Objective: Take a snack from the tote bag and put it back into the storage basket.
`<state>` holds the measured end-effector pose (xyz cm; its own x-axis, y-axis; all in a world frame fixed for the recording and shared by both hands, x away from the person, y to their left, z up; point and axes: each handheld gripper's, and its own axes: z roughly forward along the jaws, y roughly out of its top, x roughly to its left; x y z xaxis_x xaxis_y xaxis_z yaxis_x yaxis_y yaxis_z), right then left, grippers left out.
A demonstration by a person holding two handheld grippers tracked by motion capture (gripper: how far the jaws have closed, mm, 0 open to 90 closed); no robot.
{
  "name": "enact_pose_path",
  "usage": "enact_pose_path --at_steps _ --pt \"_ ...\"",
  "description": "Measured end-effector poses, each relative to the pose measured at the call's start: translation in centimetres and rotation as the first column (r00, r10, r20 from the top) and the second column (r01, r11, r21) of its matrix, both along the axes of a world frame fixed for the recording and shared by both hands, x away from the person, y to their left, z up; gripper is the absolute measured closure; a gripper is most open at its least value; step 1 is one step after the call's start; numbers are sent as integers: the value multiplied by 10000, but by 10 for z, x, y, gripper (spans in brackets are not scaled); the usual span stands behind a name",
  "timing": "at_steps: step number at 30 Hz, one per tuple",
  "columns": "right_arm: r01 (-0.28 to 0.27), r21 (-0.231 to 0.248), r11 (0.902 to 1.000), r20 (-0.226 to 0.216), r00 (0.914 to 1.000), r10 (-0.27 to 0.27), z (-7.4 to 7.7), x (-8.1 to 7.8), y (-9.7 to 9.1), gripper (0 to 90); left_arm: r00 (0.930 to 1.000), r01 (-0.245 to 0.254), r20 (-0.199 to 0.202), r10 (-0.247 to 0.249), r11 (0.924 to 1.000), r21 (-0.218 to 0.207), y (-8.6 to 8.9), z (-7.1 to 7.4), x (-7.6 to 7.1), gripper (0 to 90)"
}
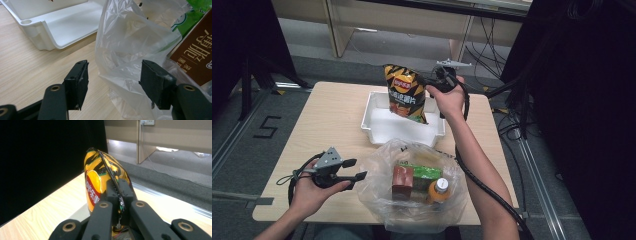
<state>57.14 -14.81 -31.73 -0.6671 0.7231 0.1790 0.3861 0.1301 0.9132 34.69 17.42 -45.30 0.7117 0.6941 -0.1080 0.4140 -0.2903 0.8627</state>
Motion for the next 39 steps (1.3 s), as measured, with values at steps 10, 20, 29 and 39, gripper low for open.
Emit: enact_pose_path --at_steps 10,20,29,39 --pt "93 -172 9998 -382 9992 -99 -12 10 2 900 10000 27 9 -27 10000 -2 0 0 0 390" --pt "195 -344 9992 -683 9974 -218 -24 18 3 900 10000 8 -19 -8 10000 -24 0 -1 0 390" --pt "239 -364 9991 -783 9966 -267 -30 24 5 900 9999 131 -44 -131 9999 -50 0 -1 0 390" --pt "329 -341 9989 -818 9960 -356 -34 31 6 900 9999 105 -59 -105 9999 18 0 -1 0 390"
